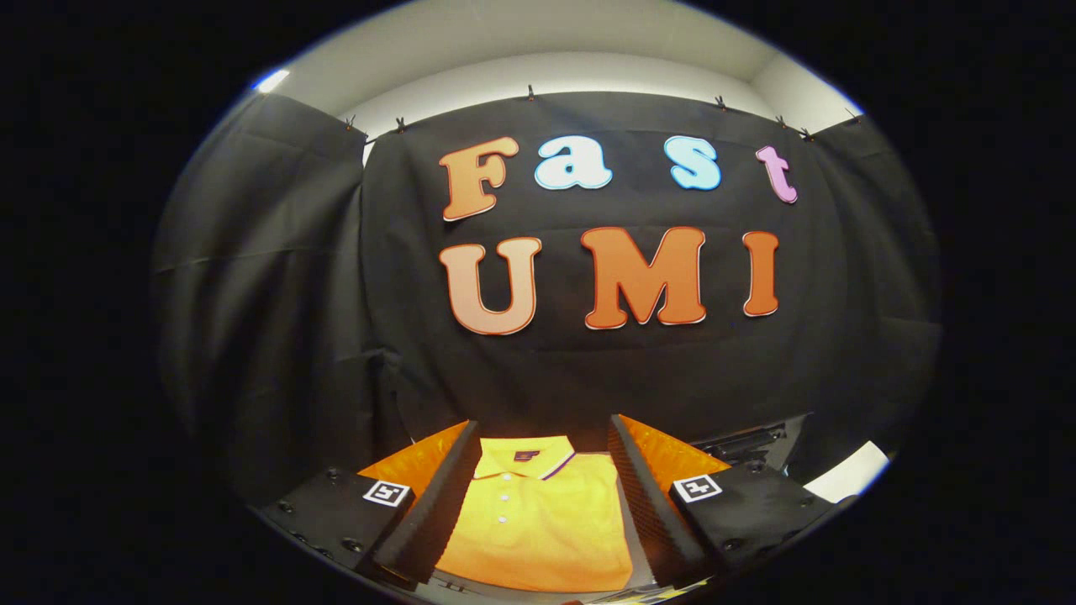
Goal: Put the clothes into the washing machine and then close the washing machine lid.
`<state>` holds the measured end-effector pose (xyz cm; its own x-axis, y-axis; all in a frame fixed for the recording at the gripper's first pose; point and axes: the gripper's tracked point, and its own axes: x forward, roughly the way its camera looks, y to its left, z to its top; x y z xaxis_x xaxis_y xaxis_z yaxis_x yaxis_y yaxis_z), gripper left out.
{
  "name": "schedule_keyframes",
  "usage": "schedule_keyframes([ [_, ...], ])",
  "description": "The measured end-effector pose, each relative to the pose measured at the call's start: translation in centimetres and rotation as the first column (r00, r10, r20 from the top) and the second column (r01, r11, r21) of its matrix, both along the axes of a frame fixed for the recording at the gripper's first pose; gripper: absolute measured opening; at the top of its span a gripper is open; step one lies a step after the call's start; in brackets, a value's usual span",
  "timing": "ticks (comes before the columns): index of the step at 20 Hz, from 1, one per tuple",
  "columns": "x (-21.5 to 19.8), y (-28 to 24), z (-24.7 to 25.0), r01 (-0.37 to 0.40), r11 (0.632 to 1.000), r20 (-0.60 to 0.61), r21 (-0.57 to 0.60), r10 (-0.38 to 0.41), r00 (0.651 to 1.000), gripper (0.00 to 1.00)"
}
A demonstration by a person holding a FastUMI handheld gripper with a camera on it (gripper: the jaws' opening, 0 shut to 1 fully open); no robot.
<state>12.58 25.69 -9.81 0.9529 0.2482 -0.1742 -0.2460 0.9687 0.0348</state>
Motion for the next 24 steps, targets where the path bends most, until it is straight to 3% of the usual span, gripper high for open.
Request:
schedule_keyframes([
  [4,2.8,3.3,-4.8,-0.017,1.000,-0.108,0.007,0.018,0.994,0.98],
  [9,6.1,5.4,-10.2,0.013,1.000,-0.230,0.005,-0.012,0.973,0.98],
  [14,7.6,5.8,-16.6,0.025,0.997,-0.390,-0.077,-0.053,0.919,0.98],
  [20,7.8,5.4,-19.9,0.073,0.991,-0.497,-0.116,-0.122,0.859,0.98],
  [21,8.1,5.6,-19.7,0.078,0.989,-0.487,-0.129,-0.132,0.863,0.98],
  [24,7.8,5.6,-19.6,0.048,0.982,-0.514,-0.183,-0.137,0.847,0.99],
])
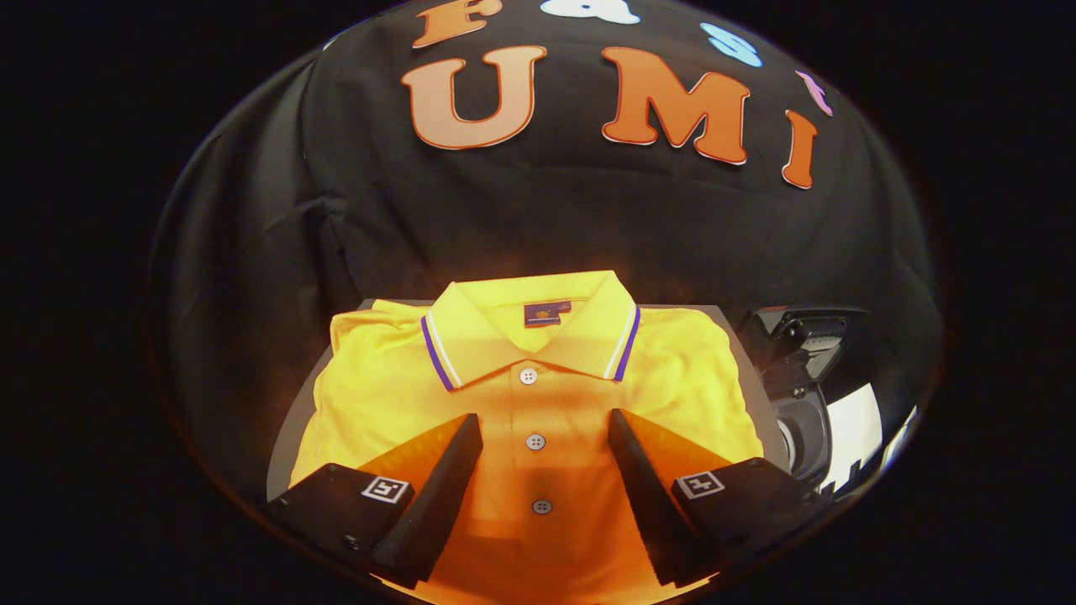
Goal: Put the clothes into the washing machine and then close the washing machine lid.
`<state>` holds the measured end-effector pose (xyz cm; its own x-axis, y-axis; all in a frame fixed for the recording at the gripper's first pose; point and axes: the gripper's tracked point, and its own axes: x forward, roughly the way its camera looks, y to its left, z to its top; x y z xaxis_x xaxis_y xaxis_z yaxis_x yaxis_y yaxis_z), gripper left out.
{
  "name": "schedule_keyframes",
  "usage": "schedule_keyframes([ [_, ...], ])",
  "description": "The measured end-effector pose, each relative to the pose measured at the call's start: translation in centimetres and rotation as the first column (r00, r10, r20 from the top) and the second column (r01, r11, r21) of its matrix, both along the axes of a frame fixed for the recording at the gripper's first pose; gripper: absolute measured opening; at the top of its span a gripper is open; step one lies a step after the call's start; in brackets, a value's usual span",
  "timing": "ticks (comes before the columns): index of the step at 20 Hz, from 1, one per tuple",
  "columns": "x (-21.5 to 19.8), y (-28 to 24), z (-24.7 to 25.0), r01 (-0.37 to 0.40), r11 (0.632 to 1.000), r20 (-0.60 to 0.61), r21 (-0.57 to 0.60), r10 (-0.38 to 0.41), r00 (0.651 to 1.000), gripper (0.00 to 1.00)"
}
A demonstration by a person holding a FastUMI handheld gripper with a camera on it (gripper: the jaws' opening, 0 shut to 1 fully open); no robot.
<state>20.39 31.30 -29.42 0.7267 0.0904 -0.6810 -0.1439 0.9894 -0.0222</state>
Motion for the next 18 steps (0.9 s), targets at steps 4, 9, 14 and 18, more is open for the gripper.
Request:
schedule_keyframes([
  [4,0.2,0.3,-0.2,0.013,1.000,-0.020,0.018,-0.013,1.000,0.98],
  [9,0.1,1.0,-0.3,0.010,0.999,-0.050,0.033,-0.009,0.999,0.60],
  [14,0.6,1.4,-0.1,0.020,0.998,-0.050,0.052,-0.017,0.999,0.23],
  [18,0.8,1.2,-0.3,0.018,0.997,-0.070,0.069,-0.013,0.997,0.11],
])
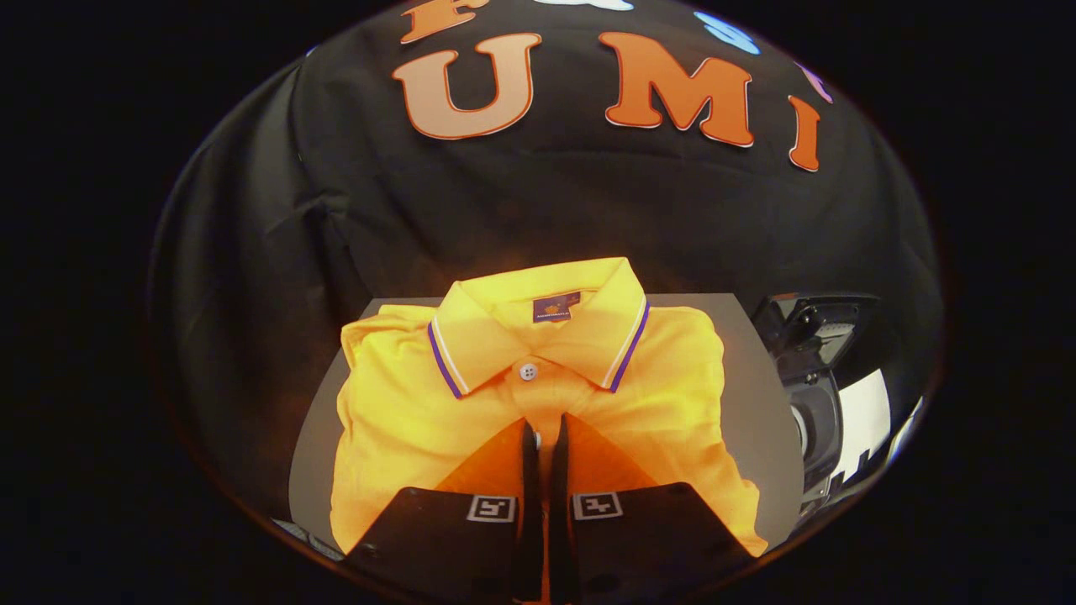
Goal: Put the clothes into the washing machine and then close the washing machine lid.
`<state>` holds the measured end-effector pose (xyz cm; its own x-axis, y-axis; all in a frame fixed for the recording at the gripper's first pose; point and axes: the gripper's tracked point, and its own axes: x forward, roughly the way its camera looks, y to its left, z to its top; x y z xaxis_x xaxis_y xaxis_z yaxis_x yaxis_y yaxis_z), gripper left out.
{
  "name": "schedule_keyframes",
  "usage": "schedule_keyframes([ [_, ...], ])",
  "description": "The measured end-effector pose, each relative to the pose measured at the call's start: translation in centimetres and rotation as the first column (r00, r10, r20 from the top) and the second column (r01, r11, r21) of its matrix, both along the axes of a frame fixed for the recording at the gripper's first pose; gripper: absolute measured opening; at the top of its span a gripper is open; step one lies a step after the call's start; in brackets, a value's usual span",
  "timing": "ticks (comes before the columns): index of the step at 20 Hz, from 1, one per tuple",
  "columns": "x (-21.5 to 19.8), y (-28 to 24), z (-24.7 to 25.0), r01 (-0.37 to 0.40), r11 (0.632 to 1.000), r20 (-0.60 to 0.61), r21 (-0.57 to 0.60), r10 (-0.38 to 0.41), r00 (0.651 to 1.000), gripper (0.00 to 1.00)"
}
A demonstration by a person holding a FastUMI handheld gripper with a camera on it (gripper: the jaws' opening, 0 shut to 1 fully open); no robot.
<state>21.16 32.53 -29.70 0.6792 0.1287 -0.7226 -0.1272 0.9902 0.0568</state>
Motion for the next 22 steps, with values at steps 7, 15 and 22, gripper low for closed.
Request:
schedule_keyframes([
  [7,0.0,-0.1,1.4,-0.026,0.998,0.059,0.063,0.022,0.998,0.11],
  [15,-0.8,-0.4,6.1,-0.068,0.989,0.154,0.130,0.048,0.987,0.11],
  [22,-1.4,-5.7,12.5,-0.097,0.981,0.260,0.168,0.051,0.964,0.11],
])
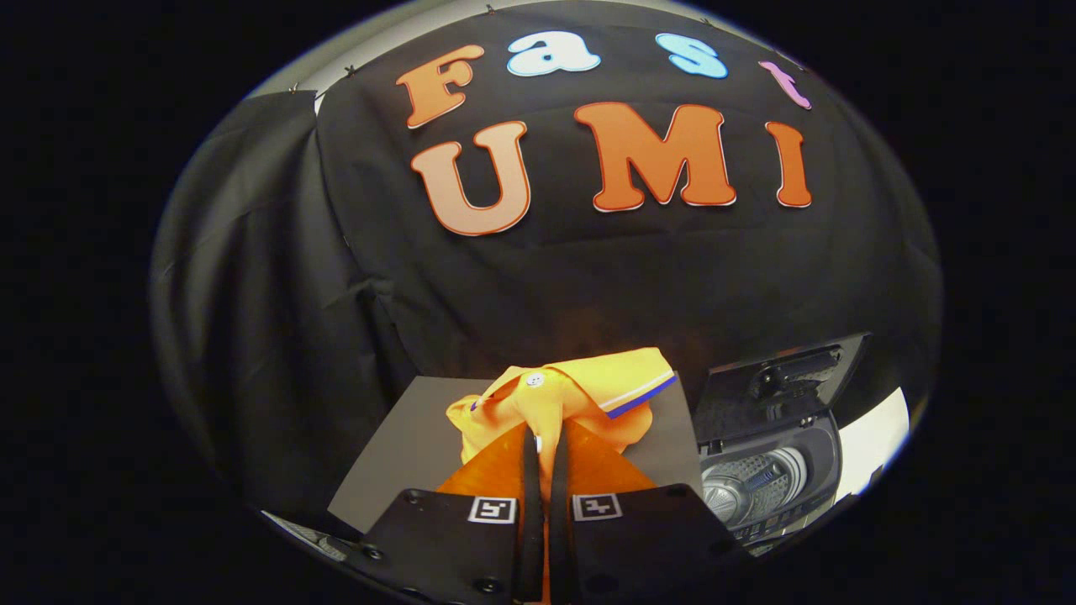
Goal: Put the clothes into the washing machine and then close the washing machine lid.
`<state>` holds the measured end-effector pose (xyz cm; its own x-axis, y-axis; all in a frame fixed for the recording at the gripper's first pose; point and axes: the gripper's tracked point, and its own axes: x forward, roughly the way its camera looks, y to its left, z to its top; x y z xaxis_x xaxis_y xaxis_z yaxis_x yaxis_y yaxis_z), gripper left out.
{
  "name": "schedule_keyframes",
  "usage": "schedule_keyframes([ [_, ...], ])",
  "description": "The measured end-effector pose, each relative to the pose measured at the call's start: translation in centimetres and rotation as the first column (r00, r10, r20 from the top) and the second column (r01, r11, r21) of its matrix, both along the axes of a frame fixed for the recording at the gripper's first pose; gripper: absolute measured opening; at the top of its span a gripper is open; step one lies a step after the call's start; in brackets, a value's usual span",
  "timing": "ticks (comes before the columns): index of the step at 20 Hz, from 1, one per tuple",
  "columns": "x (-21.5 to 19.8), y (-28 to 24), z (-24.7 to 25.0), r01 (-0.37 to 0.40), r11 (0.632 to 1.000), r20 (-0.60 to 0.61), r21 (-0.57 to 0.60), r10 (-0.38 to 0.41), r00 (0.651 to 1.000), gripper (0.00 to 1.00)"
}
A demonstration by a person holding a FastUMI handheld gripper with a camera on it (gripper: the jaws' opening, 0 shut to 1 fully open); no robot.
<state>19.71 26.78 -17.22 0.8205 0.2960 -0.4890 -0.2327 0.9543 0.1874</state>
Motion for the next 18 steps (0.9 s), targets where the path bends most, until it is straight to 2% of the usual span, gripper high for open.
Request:
schedule_keyframes([
  [7,-0.8,-12.1,5.5,-0.018,0.998,0.078,0.061,0.013,0.997,0.11],
  [11,-0.2,-19.2,6.6,-0.012,0.998,0.096,0.059,0.006,0.995,0.11],
  [15,0.7,-24.4,5.1,-0.004,0.998,0.077,0.056,-0.001,0.997,0.11],
  [18,1.3,-27.2,2.1,0.004,0.999,0.038,0.051,-0.006,0.999,0.11],
])
